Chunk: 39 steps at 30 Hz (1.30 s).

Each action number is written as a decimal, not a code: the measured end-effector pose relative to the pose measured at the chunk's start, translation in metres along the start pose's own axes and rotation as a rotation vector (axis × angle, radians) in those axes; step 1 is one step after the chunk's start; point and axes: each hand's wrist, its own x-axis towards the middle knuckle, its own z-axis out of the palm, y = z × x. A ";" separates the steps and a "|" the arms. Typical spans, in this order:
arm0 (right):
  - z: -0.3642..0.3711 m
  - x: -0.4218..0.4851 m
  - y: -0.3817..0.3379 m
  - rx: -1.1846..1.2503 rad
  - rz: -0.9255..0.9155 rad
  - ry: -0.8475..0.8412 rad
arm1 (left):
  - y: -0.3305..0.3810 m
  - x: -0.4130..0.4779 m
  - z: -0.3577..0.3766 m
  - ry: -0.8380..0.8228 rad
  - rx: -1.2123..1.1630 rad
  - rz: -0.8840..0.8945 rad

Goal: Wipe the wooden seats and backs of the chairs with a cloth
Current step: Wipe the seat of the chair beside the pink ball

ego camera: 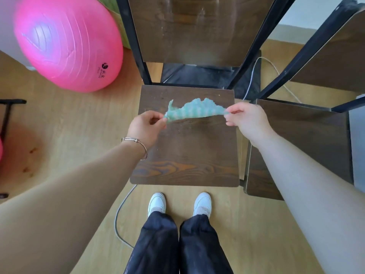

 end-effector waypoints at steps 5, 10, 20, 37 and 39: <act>0.032 -0.037 0.070 0.005 0.129 -0.129 | -0.048 -0.026 0.027 -0.063 0.073 -0.095; 0.057 -0.053 0.113 0.008 0.188 -0.190 | -0.091 -0.039 0.049 -0.106 0.130 -0.196; 0.058 0.020 0.063 -0.158 0.071 -0.073 | -0.065 0.009 0.039 -0.050 0.201 -0.143; 0.105 0.017 0.066 -0.379 0.339 -0.028 | -0.106 -0.008 0.025 -0.027 1.006 0.287; 0.109 0.009 0.059 -0.211 0.307 0.006 | -0.109 -0.009 0.021 -0.014 1.027 0.302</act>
